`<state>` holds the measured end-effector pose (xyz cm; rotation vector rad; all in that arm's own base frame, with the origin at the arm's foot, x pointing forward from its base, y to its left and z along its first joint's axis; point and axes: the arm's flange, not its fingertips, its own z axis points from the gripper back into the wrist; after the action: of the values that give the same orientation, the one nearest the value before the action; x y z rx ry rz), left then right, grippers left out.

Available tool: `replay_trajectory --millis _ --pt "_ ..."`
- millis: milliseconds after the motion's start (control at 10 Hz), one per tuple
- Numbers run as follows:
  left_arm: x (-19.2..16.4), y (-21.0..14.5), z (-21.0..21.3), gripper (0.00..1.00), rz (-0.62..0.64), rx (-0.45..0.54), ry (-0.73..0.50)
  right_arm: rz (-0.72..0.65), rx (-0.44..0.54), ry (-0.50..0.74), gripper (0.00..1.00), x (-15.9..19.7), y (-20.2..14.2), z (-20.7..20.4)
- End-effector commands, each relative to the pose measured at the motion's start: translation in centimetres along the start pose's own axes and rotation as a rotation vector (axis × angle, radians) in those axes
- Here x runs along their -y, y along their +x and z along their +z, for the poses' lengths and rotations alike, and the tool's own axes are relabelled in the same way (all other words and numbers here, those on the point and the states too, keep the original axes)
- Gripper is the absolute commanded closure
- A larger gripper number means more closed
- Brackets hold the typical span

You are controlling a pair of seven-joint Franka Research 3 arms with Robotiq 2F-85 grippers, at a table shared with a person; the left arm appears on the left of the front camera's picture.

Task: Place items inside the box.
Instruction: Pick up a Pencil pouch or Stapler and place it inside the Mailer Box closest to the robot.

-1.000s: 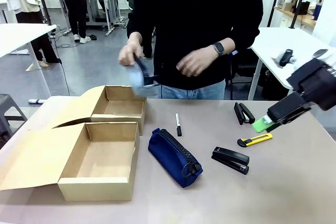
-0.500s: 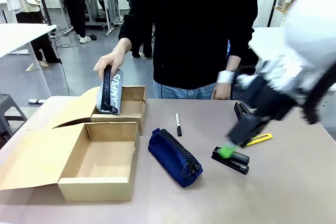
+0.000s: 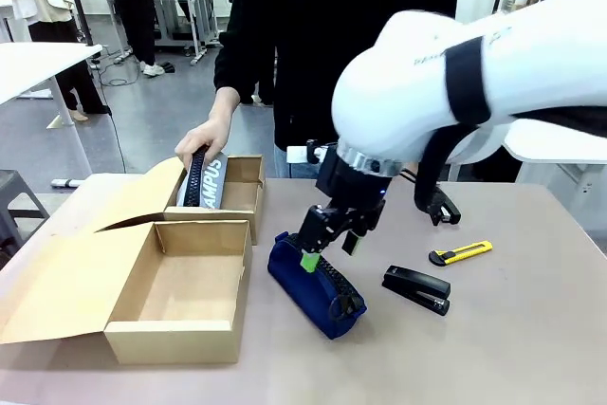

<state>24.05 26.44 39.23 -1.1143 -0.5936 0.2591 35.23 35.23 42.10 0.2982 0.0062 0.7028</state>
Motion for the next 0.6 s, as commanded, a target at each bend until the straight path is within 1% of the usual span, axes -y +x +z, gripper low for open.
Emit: replay_trajectory --millis 0,100,200,300,400,500 --pt "0.0 0.0 0.0 0.0 -0.023 0.019 -0.027 -0.007 0.049 -0.068 0.0 -1.2 2.1 -1.9" --pt "0.0 0.0 0.0 0.0 -0.023 0.019 -0.027 -0.005 0.056 -0.108 0.0 -1.5 2.6 -3.0" --pt "0.0 0.0 0.0 0.0 -0.023 0.019 -0.027 -0.018 0.066 -0.188 0.0 -1.6 2.9 -4.0" --pt "0.0 0.0 0.0 0.0 -0.023 0.019 -0.027 0.007 0.066 -0.229 0.0 -1.6 3.2 -5.1" --pt "0.0 0.0 0.0 0.0 -0.023 0.019 -0.027 -0.007 0.08 -0.318 0.0 -1.4 3.4 -6.2" --pt "0.0 0.0 0.0 0.0 -0.023 0.019 -0.027 -0.003 0.06 -0.323 0.0 -1.3 3.5 -7.4"
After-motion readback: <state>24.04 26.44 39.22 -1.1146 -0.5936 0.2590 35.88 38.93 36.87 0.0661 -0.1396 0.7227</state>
